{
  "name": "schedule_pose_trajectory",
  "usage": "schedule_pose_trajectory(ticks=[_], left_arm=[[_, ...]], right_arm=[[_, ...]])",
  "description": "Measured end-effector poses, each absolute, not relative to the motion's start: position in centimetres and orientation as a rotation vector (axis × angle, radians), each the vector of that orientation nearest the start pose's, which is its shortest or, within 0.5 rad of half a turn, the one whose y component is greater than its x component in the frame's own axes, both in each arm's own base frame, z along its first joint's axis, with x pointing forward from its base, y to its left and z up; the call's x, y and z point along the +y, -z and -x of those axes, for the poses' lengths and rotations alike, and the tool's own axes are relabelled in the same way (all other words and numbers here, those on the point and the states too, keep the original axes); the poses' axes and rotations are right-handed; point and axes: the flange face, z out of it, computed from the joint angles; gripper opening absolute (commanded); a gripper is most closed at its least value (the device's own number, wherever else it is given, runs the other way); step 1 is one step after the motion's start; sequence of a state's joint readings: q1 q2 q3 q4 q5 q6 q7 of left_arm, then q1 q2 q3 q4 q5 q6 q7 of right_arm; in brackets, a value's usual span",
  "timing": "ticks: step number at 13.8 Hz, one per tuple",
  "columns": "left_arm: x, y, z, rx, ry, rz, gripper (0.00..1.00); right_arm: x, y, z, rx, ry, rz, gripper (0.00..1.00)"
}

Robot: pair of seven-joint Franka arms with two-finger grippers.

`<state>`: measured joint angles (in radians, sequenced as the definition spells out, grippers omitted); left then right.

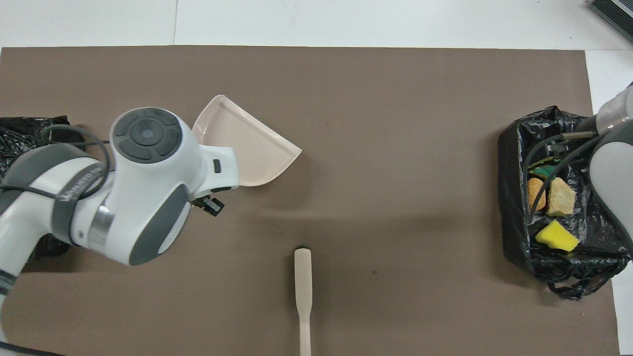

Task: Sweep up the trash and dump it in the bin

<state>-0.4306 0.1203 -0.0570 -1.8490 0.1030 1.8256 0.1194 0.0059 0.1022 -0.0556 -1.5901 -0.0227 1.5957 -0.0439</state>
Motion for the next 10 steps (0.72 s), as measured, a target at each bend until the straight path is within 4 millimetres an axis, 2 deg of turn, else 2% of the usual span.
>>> schedule_pose_trajectory(ticks=[3,7,10], left_arm=[[-33.1,-42.4,-51.4,0.733,-0.171,2.960,0.00],[-38.8,-40.9,-51.8,0.501,-0.164,3.036,0.00],[-42.1,-39.7,-50.3,0.393,-0.169,3.043,0.00]], right_arm=[[-4.1,-59.6,-57.0,0.042,-0.097,3.165,1.00],[-4.6,-63.4,-54.8,0.135,-0.028,3.158,1.00],[-4.4,-64.6,-53.9,0.158,-0.006,3.154,1.00]])
